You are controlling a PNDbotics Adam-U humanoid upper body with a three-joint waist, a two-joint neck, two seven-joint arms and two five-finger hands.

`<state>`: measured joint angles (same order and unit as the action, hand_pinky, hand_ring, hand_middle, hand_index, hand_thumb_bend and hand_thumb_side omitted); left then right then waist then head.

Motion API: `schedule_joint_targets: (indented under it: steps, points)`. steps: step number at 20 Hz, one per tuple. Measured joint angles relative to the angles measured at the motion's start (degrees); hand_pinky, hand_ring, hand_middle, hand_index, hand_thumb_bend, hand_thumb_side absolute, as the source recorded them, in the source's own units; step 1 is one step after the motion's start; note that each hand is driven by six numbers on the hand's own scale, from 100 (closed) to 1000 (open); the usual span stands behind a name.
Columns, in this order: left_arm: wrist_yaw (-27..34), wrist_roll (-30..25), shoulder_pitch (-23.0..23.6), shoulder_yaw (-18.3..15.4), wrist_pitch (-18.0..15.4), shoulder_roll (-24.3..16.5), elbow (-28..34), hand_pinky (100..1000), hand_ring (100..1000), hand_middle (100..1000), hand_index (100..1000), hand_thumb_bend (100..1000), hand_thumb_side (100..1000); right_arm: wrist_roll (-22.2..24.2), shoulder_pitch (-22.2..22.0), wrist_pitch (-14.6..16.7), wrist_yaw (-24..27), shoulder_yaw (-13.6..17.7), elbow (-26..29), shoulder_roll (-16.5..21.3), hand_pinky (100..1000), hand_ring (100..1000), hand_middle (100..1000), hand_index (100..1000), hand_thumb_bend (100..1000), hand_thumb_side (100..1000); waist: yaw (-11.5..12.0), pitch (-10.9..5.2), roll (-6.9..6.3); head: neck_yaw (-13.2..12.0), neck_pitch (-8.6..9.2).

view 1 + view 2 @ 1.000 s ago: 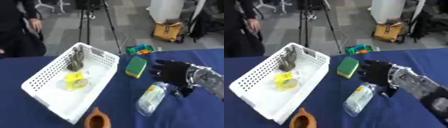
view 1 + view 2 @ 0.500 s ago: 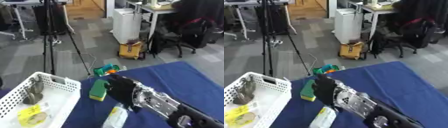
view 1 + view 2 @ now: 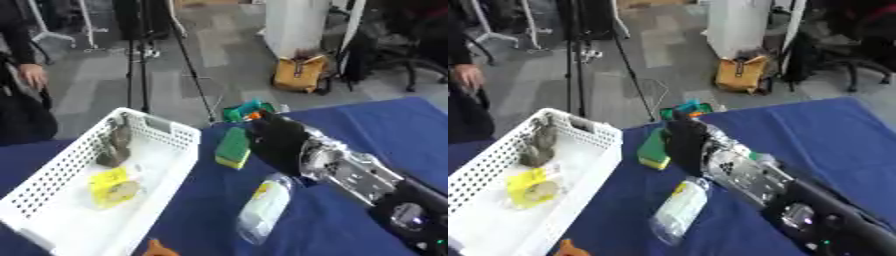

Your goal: Pick up objects on the table and place them in the box.

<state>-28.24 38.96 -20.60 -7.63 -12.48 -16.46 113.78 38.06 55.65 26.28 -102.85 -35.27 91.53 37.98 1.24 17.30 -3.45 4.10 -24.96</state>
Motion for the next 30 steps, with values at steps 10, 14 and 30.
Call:
schedule_joint_targets:
  steps: [10,14,30]
  points:
    - [-0.2,0.2,0.1,0.0,0.2,0.0,0.0,748,772,853,794,100,1000,-1.5,0.8,1.5,-1.9,-1.1,-0.5,-1.4,1000,1000,1000,1000,359,464,-0.1,-0.51,0.77,0.2,-0.99]
    - [-0.2,0.2,0.1,0.0,0.2,0.0,0.0,748,771,853,794,100,1000,-1.5,0.7,1.5,-0.9,-1.1,-0.6,-1.5,1000,1000,1000,1000,362,463,0.1,-0.51,0.77,0.9,-0.69]
    - [-0.2,0.0,0.0,0.0,0.3,0.0,0.0,747,770,846,792,100,1000,0.3,-0.8,-0.3,23.7,-1.1,-1.6,-3.4,1000,1000,1000,1000,369,610,0.8,-0.5,1.06,1.2,-1.18]
